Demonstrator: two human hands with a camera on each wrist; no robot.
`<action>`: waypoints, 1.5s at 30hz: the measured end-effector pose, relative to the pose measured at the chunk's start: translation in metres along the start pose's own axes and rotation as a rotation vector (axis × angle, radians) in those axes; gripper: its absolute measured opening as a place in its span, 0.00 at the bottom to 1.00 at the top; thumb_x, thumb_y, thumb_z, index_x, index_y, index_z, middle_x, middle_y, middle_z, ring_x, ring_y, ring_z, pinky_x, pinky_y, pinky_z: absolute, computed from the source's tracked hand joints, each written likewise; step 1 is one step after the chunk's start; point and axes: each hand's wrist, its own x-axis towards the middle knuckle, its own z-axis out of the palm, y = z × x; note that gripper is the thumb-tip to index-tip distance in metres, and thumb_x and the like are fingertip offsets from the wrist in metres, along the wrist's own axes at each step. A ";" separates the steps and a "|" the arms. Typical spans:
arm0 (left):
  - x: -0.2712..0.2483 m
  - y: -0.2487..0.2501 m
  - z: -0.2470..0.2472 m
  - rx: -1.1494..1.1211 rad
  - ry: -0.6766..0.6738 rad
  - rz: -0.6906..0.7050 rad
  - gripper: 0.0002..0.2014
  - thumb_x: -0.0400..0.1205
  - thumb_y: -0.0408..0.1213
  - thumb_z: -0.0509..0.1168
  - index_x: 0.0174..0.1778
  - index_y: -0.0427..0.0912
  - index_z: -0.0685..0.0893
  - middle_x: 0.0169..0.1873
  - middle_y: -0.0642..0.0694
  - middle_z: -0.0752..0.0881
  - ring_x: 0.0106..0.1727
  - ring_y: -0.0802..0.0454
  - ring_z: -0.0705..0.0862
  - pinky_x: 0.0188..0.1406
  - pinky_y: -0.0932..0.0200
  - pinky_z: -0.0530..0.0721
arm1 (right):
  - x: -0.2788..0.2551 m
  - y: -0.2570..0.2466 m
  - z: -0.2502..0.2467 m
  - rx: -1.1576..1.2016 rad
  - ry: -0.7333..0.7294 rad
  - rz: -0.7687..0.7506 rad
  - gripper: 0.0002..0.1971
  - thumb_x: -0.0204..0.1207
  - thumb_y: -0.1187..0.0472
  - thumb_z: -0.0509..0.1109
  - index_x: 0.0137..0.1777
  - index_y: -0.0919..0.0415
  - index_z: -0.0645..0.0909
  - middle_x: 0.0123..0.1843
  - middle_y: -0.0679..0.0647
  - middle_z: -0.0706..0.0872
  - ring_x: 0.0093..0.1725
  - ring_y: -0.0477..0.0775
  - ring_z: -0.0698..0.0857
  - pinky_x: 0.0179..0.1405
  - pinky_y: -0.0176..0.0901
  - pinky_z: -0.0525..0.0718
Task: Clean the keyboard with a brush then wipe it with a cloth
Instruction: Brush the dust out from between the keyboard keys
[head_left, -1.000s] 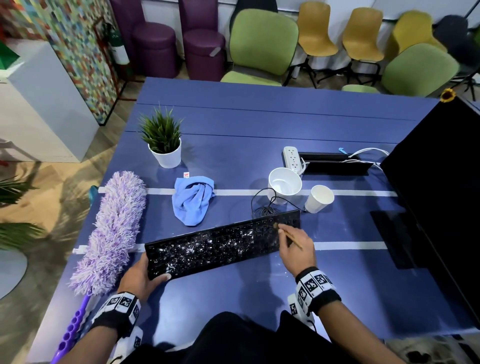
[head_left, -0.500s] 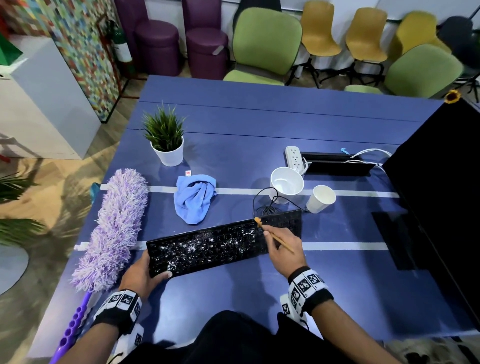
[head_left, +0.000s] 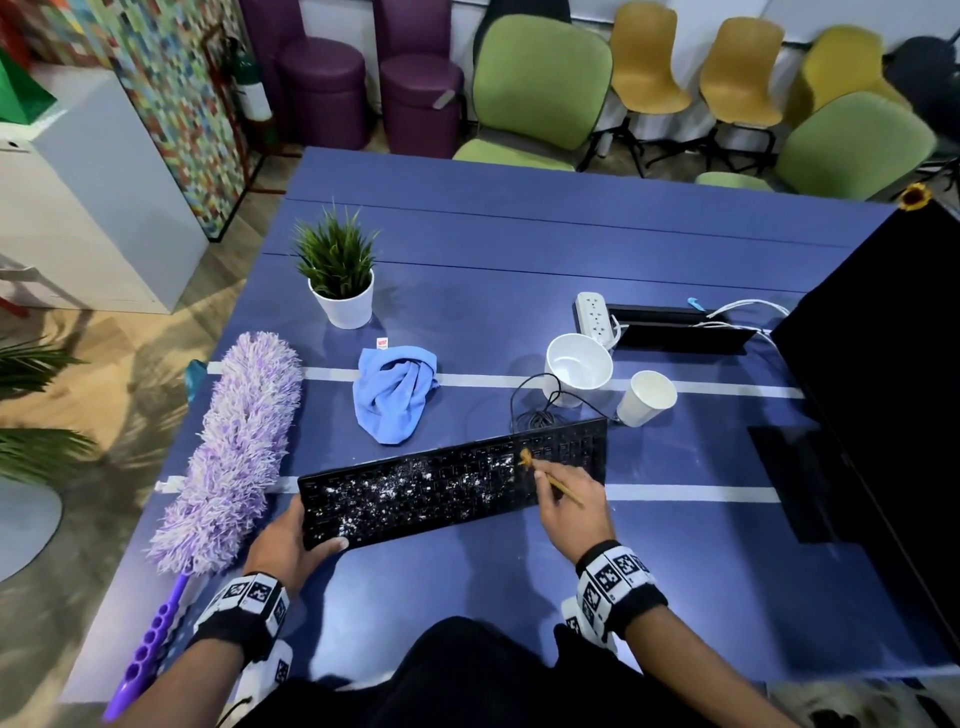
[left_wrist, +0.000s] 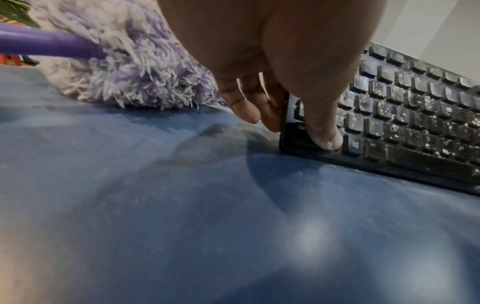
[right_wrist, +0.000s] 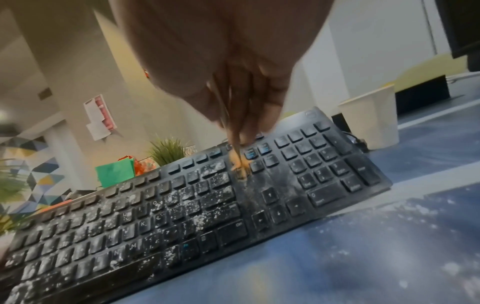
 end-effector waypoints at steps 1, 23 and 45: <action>0.000 0.001 0.000 0.000 -0.003 -0.002 0.41 0.65 0.50 0.80 0.71 0.46 0.70 0.53 0.38 0.89 0.53 0.37 0.88 0.52 0.48 0.84 | 0.000 -0.002 -0.001 -0.038 -0.029 0.035 0.08 0.78 0.61 0.69 0.51 0.57 0.89 0.41 0.53 0.90 0.41 0.51 0.86 0.41 0.33 0.80; 0.001 -0.003 0.001 -0.004 -0.011 0.010 0.41 0.65 0.52 0.80 0.71 0.48 0.67 0.53 0.39 0.89 0.53 0.39 0.88 0.54 0.48 0.85 | 0.007 -0.018 0.006 -0.047 -0.064 -0.084 0.07 0.76 0.62 0.69 0.48 0.57 0.89 0.40 0.53 0.91 0.39 0.50 0.86 0.43 0.44 0.87; -0.002 0.000 -0.002 -0.008 -0.022 0.012 0.42 0.65 0.52 0.79 0.72 0.47 0.67 0.55 0.39 0.88 0.54 0.39 0.87 0.54 0.49 0.84 | -0.008 -0.013 0.015 -0.067 -0.282 -0.036 0.11 0.80 0.58 0.65 0.55 0.53 0.87 0.45 0.50 0.91 0.42 0.48 0.83 0.45 0.41 0.85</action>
